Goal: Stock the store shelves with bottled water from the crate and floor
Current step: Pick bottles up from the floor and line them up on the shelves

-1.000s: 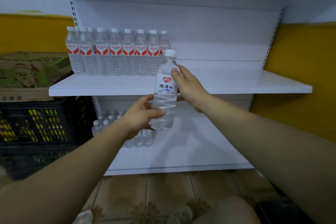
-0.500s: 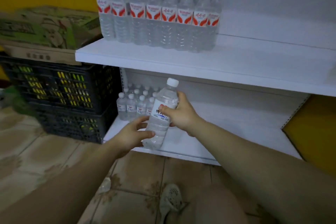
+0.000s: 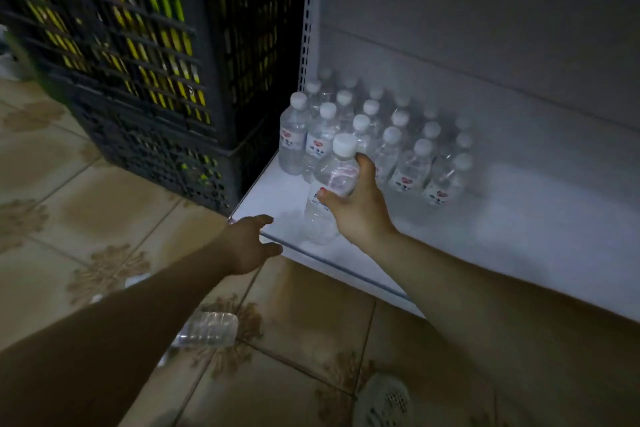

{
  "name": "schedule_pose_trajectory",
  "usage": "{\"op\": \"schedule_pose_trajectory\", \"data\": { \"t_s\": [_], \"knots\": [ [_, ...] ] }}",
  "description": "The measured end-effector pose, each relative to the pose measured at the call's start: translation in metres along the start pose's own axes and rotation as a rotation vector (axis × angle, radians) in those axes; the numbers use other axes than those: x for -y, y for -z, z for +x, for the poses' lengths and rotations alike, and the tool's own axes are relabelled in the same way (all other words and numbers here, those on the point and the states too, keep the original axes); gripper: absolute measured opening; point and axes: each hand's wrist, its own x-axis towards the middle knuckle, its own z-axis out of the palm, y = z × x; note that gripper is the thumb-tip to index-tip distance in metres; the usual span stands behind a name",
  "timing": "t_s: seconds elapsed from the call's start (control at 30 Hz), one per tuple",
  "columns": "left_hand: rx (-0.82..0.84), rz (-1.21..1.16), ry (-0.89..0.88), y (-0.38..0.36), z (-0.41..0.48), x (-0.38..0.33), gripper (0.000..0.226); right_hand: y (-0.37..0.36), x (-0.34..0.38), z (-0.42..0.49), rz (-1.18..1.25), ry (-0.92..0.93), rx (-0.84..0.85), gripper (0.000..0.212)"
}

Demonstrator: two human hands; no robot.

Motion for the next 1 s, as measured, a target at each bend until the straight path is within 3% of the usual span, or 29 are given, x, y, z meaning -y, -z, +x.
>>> {"op": "schedule_pose_trajectory", "data": {
  "t_s": [0.2,0.63,0.83,1.0],
  "knots": [
    [-0.035,0.39,-0.035,-0.041,0.086,0.049,0.073,-0.045,-0.044,0.061,0.001,0.019,-0.018,0.074],
    [-0.185,0.428,-0.055,-0.082,0.131,0.094,0.069,-0.107,-0.05,0.122,-0.046,0.2,-0.037,0.074],
    [-0.219,0.441,-0.067,-0.086,0.131,0.097,0.088,-0.123,-0.043,0.143,-0.132,0.238,-0.055,0.076],
    [-0.207,0.429,-0.071,-0.086,0.13,0.098,0.088,-0.126,-0.048,0.144,-0.173,0.279,-0.112,0.078]
  ]
}}
